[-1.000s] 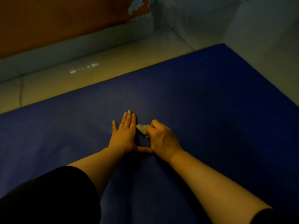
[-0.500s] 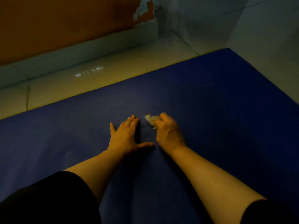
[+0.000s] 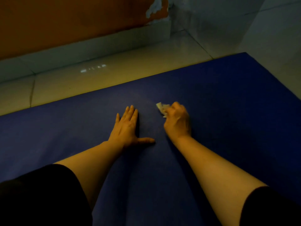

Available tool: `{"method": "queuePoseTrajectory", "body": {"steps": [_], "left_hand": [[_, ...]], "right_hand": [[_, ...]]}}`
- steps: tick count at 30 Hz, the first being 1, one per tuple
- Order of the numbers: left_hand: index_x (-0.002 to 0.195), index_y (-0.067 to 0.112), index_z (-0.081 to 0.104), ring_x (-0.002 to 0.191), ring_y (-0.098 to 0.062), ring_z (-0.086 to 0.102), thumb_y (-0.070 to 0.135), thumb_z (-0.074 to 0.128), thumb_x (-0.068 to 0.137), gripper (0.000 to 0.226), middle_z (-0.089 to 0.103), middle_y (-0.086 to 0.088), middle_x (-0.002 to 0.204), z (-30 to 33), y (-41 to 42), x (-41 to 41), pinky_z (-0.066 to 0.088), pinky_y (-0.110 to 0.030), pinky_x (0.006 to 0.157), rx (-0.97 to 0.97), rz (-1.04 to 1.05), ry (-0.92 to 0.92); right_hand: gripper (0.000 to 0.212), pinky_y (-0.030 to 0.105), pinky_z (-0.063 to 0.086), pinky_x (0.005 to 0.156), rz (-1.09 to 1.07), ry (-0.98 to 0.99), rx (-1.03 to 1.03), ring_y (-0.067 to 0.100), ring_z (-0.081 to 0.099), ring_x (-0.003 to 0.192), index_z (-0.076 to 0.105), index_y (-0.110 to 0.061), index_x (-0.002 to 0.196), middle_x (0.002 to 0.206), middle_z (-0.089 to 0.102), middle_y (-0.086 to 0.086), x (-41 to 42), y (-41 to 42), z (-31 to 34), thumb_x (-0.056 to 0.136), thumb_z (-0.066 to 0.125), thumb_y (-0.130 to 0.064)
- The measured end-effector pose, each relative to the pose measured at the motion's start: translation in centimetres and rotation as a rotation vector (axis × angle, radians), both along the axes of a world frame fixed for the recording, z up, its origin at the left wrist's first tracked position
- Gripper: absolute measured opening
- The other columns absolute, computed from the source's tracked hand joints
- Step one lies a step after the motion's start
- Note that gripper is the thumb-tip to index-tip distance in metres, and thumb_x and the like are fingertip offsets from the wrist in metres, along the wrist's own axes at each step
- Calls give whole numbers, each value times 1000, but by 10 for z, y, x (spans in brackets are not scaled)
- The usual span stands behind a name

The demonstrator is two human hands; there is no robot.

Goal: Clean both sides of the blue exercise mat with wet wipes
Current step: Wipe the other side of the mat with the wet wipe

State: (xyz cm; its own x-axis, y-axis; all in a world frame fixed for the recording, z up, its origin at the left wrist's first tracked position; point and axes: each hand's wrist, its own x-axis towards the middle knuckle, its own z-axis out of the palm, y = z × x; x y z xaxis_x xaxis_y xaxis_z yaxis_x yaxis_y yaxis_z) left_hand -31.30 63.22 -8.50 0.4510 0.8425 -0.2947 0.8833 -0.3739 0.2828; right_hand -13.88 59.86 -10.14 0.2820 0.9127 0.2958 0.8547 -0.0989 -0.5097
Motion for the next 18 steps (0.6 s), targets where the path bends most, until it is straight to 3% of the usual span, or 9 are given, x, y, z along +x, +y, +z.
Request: {"method": "queuePoseTrajectory", "body": {"steps": [3,5,7,8,11,14,15,18], "left_hand": [[154,11,-3,148,-18,-13,71,57,75,116,-12,-4,161,-4,3,-4,-8,-43,118,24,14,0],[153,10,-4,148,-17,-13,65,57,80,110,-12,-5,161,-6,7,-7,-8,-41,118,38,-5,1],[153,10,-4,148,-17,-12,59,54,87,101,-11,-6,161,-7,12,-10,-9,-39,118,52,-18,5],[153,10,-2,148,-17,-10,56,50,90,94,-9,-6,162,-8,14,-11,-8,-38,118,61,-11,0],[154,11,10,149,-20,5,48,40,98,73,6,-7,162,-8,20,-12,0,-36,119,131,13,-21],[152,9,23,139,-28,27,37,41,101,60,26,-10,155,-10,27,-10,22,-34,113,235,31,-24],[151,9,26,133,-30,31,35,43,101,58,30,-10,152,-12,31,-9,28,-35,109,267,42,-10],[143,8,41,118,-36,41,28,51,98,50,41,-15,139,-14,37,-2,37,-40,92,322,79,-10]], "right_hand": [[15,33,40,50,-41,27,4,39,55,62,67,1,86,79,53,20,-15,6,-2,77,55,2],[15,32,42,46,164,36,61,33,54,56,69,-3,85,74,54,16,-36,1,-7,80,56,-9],[6,31,42,46,370,49,-1,34,54,57,64,-1,78,75,53,16,-46,2,-8,75,67,-5],[10,33,46,50,409,49,-22,34,56,62,67,-1,84,79,54,16,-42,9,-8,74,69,-2],[34,35,46,70,163,41,-18,26,56,79,67,-10,113,96,54,14,-5,35,-7,84,55,2],[21,39,45,68,-160,22,-51,35,55,83,64,-3,104,99,52,16,14,51,-13,89,51,-2],[20,39,45,67,-123,28,-19,35,56,81,65,-5,105,97,53,16,2,52,-12,90,52,-5],[21,37,51,61,273,55,87,34,58,71,68,-4,102,86,57,16,-48,43,-17,82,62,-3]]}}
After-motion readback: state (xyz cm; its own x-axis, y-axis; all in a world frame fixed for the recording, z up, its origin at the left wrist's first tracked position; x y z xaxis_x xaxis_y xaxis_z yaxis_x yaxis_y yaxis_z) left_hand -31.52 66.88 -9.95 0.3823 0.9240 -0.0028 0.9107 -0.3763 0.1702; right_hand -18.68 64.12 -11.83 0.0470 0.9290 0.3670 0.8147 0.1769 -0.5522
